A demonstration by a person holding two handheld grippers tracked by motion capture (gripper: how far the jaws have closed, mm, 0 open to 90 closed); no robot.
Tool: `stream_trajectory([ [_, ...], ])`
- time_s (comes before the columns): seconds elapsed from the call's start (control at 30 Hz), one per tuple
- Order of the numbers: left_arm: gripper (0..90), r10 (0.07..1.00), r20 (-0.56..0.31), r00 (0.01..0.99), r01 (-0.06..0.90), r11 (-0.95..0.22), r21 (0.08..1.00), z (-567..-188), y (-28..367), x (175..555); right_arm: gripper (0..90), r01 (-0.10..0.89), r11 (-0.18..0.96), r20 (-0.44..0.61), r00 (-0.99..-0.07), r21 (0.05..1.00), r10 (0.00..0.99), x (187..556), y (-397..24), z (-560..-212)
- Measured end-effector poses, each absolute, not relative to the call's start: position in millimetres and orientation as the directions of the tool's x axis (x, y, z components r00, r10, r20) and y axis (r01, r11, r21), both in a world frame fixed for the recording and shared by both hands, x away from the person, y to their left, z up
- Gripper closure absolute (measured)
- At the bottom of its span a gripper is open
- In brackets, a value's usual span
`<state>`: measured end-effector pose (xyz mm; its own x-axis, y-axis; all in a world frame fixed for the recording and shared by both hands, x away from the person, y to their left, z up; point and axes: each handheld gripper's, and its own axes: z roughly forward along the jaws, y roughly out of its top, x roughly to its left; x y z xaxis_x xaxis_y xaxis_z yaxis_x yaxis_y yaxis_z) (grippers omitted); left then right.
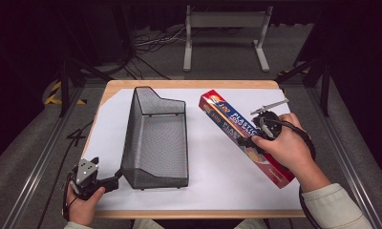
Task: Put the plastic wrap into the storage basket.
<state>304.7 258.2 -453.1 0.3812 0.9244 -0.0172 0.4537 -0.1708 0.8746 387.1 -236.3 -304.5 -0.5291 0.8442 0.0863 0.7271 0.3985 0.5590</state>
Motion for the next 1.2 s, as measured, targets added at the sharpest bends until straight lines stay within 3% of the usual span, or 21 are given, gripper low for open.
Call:
stream_trajectory([
  [0.77,6.2,0.924,-0.023,0.382,0.442,-0.16,0.883,-452,263,299,39.2,0.701,0.43,0.107,-0.582,0.569,0.806,397,-145,-292],
  [1.2,6.2,0.919,-0.023,0.394,0.438,-0.165,0.884,-452,261,301,39.2,0.712,0.42,0.148,-0.587,0.564,0.796,400,-114,-287],
])
